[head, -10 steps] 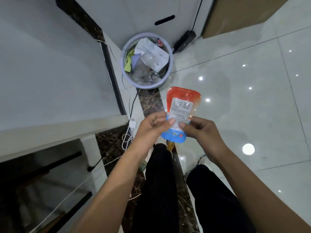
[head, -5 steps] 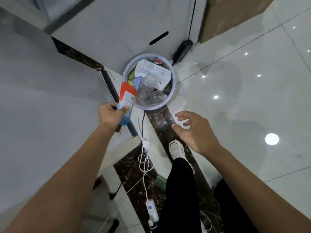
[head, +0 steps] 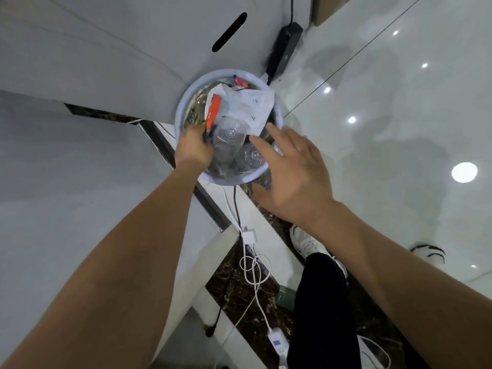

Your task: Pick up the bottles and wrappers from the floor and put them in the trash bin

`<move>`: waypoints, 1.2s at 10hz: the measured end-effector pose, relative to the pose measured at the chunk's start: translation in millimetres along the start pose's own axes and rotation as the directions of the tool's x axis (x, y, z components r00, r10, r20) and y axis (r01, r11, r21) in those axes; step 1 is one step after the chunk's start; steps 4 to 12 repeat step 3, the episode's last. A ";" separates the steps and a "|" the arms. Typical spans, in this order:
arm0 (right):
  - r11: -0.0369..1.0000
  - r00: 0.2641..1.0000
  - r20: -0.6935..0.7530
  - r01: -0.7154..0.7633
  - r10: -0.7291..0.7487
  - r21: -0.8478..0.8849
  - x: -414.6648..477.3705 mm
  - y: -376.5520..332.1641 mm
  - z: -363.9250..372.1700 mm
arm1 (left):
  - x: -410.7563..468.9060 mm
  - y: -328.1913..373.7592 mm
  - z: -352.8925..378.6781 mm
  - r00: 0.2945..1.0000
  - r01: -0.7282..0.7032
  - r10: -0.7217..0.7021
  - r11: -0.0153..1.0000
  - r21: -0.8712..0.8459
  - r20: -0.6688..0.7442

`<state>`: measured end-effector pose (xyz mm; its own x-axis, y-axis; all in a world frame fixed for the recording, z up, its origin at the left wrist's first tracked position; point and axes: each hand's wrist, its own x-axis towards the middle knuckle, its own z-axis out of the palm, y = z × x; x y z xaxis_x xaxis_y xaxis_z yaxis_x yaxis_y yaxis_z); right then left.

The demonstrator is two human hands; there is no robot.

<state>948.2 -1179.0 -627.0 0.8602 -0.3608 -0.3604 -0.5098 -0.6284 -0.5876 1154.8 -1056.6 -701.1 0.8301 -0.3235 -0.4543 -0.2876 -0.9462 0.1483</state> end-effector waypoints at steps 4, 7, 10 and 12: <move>0.998 0.999 0.009 -0.044 0.044 -0.051 -17.6 9.5 -0.8 | 8.5 -44.1 3.1 0.945 -0.046 0.100 0.983 -0.176 0.313; 0.998 0.999 0.009 -0.044 0.044 -0.051 -17.6 9.5 -0.8 | 8.5 -44.1 3.1 0.945 -0.046 0.100 0.983 -0.176 0.313; 0.998 0.999 0.009 -0.044 0.044 -0.051 -17.6 9.5 -0.8 | 8.5 -44.1 3.1 0.945 -0.046 0.100 0.983 -0.176 0.313; 0.998 0.999 0.009 -0.044 0.044 -0.051 -17.6 9.5 -0.8 | 8.5 -44.1 3.1 0.945 -0.046 0.100 0.983 -0.176 0.313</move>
